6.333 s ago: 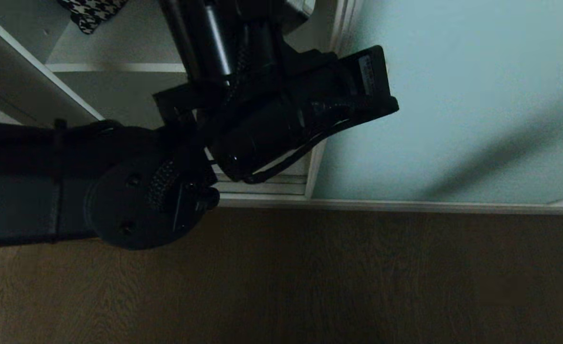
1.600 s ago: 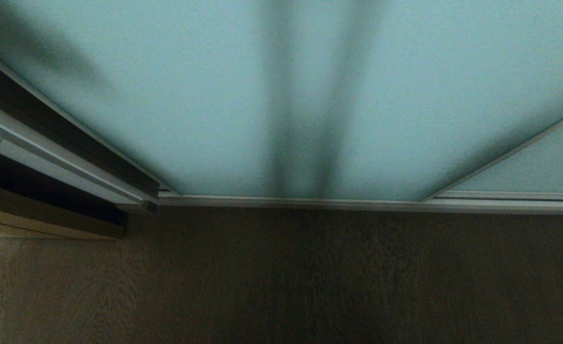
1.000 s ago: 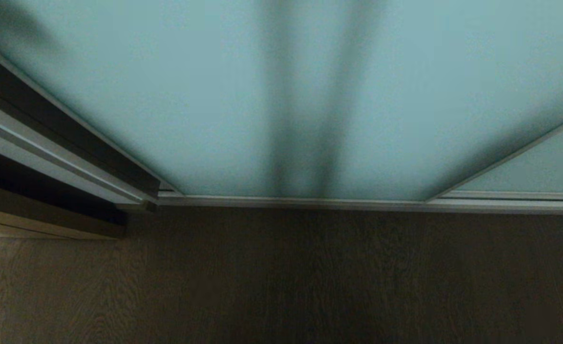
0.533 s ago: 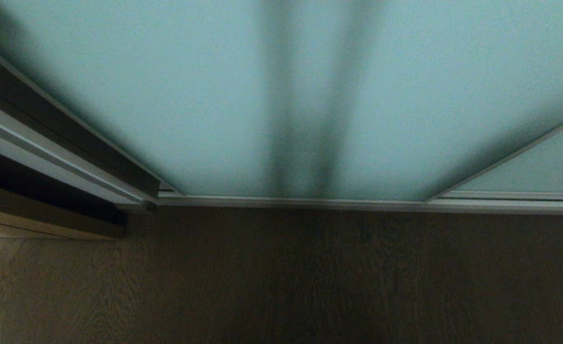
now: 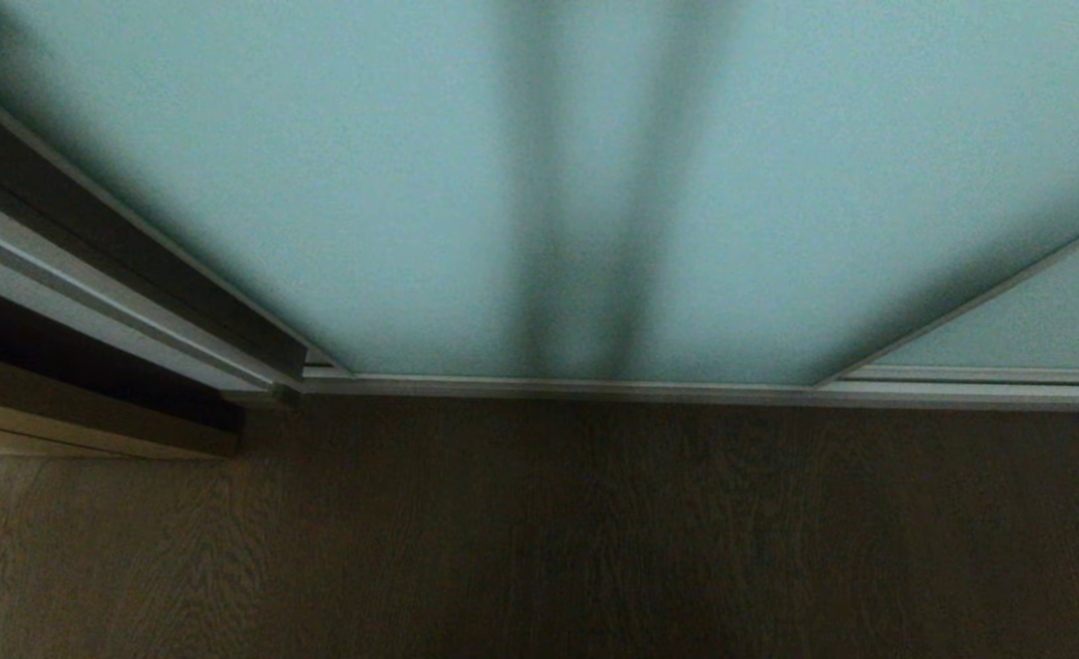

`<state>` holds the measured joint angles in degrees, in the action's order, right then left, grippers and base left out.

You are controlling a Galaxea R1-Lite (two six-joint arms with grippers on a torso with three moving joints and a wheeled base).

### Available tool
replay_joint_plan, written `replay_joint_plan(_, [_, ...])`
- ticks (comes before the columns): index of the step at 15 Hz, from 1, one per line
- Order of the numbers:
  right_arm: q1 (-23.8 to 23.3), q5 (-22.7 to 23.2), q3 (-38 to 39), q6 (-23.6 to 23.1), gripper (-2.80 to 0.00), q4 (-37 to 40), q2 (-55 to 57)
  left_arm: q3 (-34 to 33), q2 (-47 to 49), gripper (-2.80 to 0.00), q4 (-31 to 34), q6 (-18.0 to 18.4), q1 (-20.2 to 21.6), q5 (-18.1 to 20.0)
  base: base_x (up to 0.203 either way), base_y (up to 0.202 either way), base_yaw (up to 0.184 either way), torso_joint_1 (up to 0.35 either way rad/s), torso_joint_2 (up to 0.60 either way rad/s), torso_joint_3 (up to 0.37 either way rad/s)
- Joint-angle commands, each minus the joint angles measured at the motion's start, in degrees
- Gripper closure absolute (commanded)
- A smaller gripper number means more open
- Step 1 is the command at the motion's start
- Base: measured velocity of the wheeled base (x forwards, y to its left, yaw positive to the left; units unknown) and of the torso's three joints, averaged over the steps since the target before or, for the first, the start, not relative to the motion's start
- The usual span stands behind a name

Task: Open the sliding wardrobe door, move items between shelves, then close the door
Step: Close the door

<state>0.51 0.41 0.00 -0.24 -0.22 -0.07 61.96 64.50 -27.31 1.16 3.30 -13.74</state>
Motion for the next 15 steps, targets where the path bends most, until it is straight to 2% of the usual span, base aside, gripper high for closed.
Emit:
replay_joint_plan(1, [0.0,0.0,0.0,0.0,0.00,0.0,-0.2,2.1,-3.7,0.00,0.8,-0.2,0.0,3.9,0.000,0.000,0.000,0.000,0.00,0.000])
replay_joint_plan(3, [0.0,-0.1,0.0,0.0,0.00,0.0,-0.2,4.2,-5.3,0.00,2.7,-0.2,-0.1,5.4,0.000,0.000,0.000,0.000,0.00,0.000])
replay_joint_plan(5, [0.0,0.0,0.0,0.0,0.00,0.0,-0.2,4.7,-7.5,0.00,3.2,-0.5,-0.1,10.0,0.000,0.000,0.000,0.000,0.00,0.000])
replay_joint_plan(7, [0.0,0.0,0.0,0.0,0.00,0.0,-0.2,5.5,-7.5,0.00,3.1,-0.5,-0.1,11.6,0.000,0.000,0.000,0.000,0.00,0.000])
replay_joint_plan(14, [0.0,0.0,0.0,0.0,0.00,0.0,-0.2,8.6,-1.4,0.00,1.0,-2.5,0.1,10.5,0.000,0.000,0.000,0.000,0.00,0.000])
replay_joint_plan(15, [0.0,0.0,0.0,0.0,0.00,0.0,-0.2,8.9,-0.4,0.00,0.6,-2.5,0.2,8.9,0.000,0.000,0.000,0.000,0.00,0.000])
